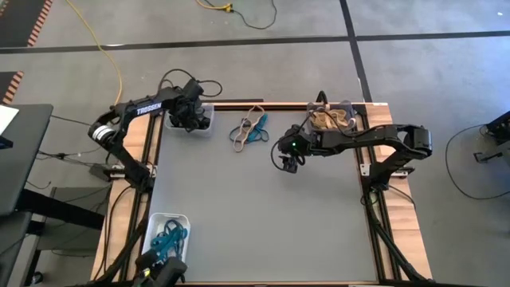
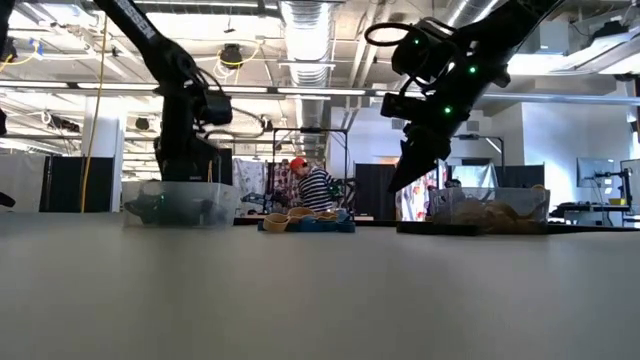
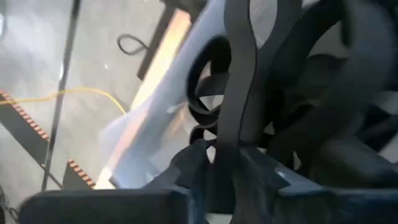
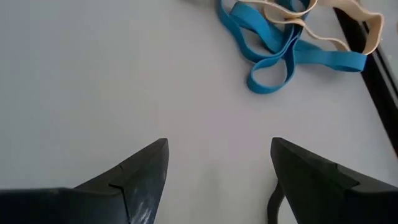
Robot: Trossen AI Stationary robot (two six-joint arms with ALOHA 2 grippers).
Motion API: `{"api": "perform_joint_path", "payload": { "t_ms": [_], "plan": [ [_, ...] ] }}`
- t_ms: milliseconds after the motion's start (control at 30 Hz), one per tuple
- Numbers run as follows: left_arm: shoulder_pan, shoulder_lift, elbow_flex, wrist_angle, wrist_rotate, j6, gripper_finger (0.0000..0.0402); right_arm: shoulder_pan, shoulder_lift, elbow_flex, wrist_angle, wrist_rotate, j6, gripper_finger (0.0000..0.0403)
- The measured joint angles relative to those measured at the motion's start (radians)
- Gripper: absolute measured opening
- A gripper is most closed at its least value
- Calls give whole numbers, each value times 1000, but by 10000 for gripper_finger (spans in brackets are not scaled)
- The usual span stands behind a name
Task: Sort rubber bands into baskets
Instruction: Put the black rubber band into the transparent bin
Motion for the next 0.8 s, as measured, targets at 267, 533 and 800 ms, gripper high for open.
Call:
{"api": "perform_joint_path", "payload": {
  "t_ms": [267, 533, 800],
  "plan": [
    [-43, -181, 0, -51, 0, -32, 144, -11, 0, 0, 23, 0, -19, 311],
    [-116, -342, 0, -56, 185, -129, 153, -50, 0, 0, 11, 0, -15, 311],
    [-280, -367, 0, -54, 308, -200, 153, -149, 0, -53, -18, -8, 16, 311]
  ]
}}
